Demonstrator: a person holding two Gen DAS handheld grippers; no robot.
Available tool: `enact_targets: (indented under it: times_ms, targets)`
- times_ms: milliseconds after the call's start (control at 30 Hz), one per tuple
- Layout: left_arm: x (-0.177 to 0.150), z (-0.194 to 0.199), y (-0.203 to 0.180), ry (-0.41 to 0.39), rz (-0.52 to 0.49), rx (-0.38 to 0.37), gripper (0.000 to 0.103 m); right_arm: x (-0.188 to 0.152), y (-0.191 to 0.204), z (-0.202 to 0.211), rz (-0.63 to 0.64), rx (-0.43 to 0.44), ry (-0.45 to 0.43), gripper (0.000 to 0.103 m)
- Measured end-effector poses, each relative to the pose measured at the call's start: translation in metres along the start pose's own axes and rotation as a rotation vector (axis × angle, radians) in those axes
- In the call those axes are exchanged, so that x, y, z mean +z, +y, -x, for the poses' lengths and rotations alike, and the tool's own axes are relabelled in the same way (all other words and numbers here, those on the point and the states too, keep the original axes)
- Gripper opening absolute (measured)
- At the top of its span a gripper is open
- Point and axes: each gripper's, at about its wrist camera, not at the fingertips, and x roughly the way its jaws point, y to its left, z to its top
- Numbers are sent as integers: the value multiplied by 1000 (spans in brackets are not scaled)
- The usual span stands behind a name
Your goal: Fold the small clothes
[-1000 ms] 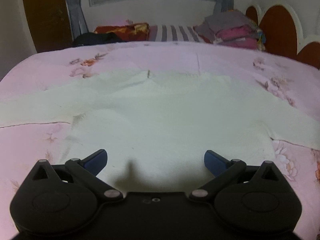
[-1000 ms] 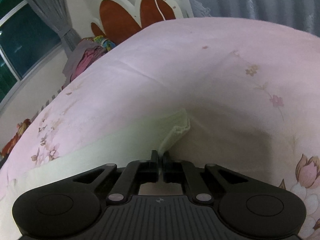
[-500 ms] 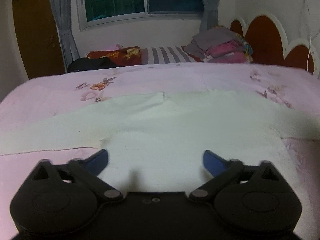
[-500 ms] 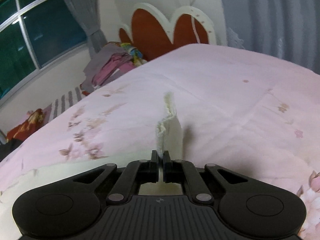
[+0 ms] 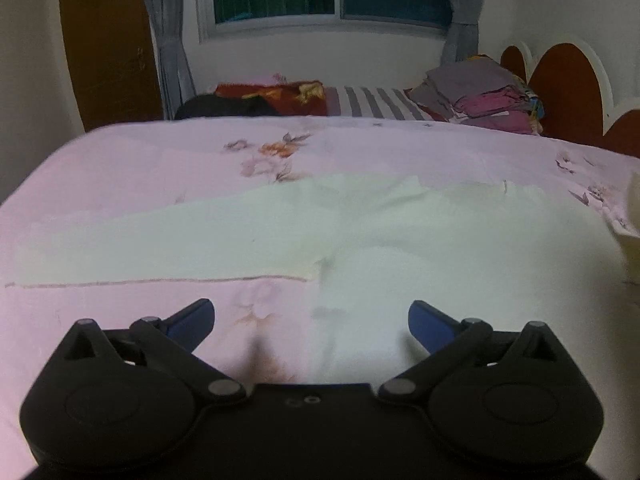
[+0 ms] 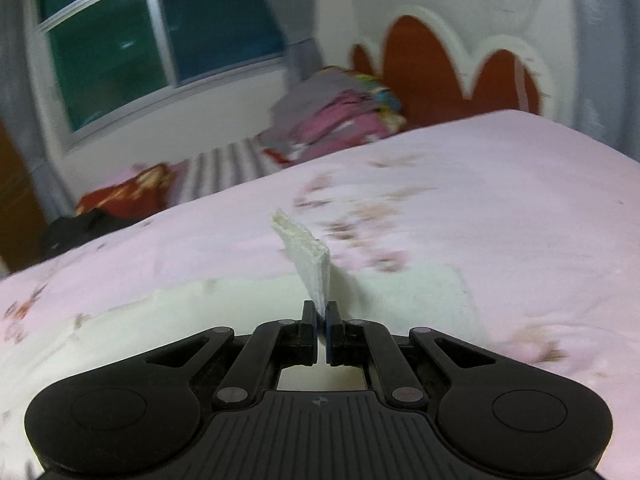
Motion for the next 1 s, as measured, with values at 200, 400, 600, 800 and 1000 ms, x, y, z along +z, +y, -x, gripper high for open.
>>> enact_targets:
  times_ms: [200, 400, 600, 800, 1000]
  targets:
    - [-7, -1, 34, 32, 73, -36, 103, -16, 72, -19, 105, 109, 30, 3]
    - [-15, 1, 66, 56, 147, -53, 103, -42, 130, -32, 196, 196, 66, 3]
    - [-20, 4, 80, 79, 84, 36, 103, -66, 171, -42, 264, 278, 120, 3]
    - [-23, 13, 97, 72, 126, 10, 103, -91, 214, -49, 320, 328, 157, 3]
    - [-20, 13, 104, 58, 180, -38, 103, -116, 243, -62, 401, 367, 242, 11]
